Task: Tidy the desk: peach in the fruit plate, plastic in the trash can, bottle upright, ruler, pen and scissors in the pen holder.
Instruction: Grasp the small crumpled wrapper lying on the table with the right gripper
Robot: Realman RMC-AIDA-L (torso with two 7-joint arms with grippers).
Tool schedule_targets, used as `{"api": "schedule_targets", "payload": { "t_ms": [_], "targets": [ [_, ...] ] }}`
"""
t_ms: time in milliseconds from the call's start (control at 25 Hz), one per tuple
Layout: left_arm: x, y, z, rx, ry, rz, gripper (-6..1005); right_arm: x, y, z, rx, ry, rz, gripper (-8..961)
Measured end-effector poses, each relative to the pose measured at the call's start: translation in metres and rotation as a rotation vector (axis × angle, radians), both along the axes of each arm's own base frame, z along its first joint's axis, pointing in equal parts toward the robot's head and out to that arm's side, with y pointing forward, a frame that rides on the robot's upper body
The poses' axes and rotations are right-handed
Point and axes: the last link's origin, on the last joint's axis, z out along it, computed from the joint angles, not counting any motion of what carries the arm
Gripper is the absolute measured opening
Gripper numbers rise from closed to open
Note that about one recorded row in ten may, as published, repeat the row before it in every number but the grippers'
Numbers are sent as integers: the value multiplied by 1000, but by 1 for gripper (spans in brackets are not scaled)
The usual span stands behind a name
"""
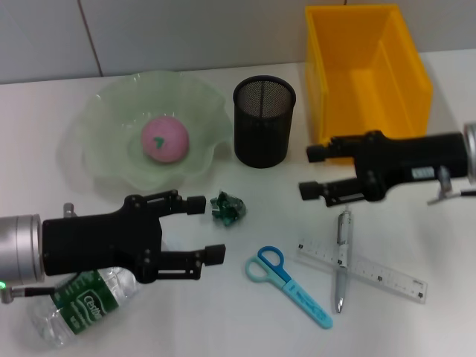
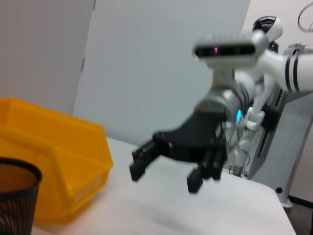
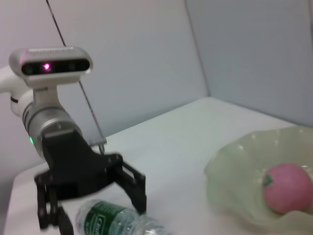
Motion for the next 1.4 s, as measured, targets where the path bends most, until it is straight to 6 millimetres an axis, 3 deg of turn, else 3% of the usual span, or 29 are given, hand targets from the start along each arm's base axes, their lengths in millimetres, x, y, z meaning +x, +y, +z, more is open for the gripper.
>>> {"api": "schedule_targets", "payload": {
  "t_ms": [440,680,1000,1400],
  "targets": [
    [-18,-9,-5,5,43,28,859,-100,49,-11,-199,-405,-63,792],
    [-22,-11,-4,3,47,38,860,-125,59,-28,-214,-586,-50,792],
    [-24,-12,-4,9,50,46,860,-128,65,-67,-179,-748,-6,791],
    [-25,-11,-3,14,54,55,860,-120,67,-96,-132,-766,31,791]
  ]
}}
